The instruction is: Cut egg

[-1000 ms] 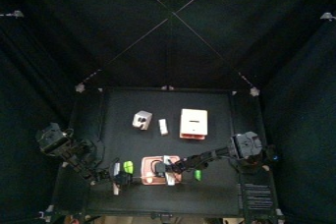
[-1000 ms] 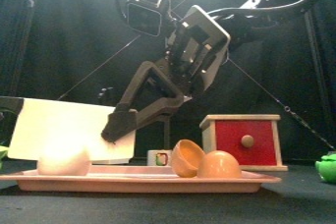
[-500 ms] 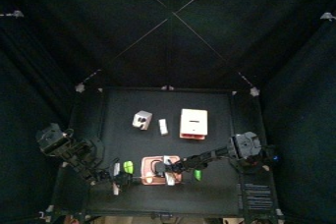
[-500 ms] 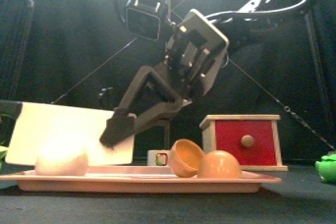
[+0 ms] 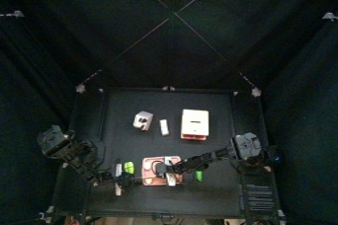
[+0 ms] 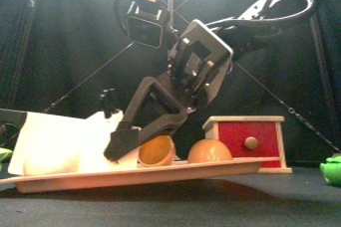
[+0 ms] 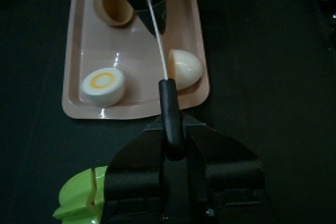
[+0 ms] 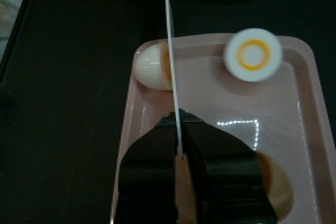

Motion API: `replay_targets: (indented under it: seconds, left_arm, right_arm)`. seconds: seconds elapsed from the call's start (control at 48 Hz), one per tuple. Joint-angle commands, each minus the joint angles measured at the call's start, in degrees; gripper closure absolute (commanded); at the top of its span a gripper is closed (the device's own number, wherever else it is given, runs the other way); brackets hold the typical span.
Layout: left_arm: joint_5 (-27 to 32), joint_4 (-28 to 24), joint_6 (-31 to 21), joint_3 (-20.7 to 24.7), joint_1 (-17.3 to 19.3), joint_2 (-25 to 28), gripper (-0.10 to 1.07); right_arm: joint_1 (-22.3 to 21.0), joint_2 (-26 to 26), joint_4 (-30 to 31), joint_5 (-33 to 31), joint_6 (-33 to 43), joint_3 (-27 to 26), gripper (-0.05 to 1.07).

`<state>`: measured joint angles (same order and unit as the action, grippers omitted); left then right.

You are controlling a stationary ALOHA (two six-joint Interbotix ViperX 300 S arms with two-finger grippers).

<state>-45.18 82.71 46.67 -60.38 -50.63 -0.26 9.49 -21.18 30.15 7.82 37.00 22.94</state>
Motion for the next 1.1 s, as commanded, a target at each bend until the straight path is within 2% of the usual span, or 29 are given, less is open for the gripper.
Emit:
replay_targets:
  seconds: [0.0, 0.188, 0.458, 0.75, 0.917, 1.083]
  left_arm:
    - [0.0, -0.44, 0.26, 1.05, 0.88, -0.44, 0.56]
    - [-0.35, -3.43, 0.7, 1.76, 0.97, -2.29, 0.56]
    - [-3.25, -8.44, 0.62, 1.32, 1.41, -7.56, 0.56]
    - [-6.94, -9.93, 0.7, -0.7, 3.6, -10.63, 0.56]
    - [-7.03, -10.55, 0.7, -0.97, 4.04, -11.16, 0.56]
    - [-7.03, -11.16, 0.7, -0.97, 4.04, -11.16, 0.56]
  right_arm:
    - [-0.44, 0.97, -0.35, 0.44, 0.09, -1.67, 0.67]
    - [-0.35, 2.37, -0.09, 0.44, -0.09, -1.49, 0.67]
    - [-0.26, 5.54, 0.79, 0.35, -0.62, -0.44, 0.66]
    - [-0.97, 8.61, 1.23, 0.79, -0.7, 1.41, 0.66]
    - [-1.14, 9.93, 1.32, 1.49, -0.62, 2.2, 0.65]
    - [-1.14, 10.46, 1.23, 2.72, -0.53, 2.64, 0.59]
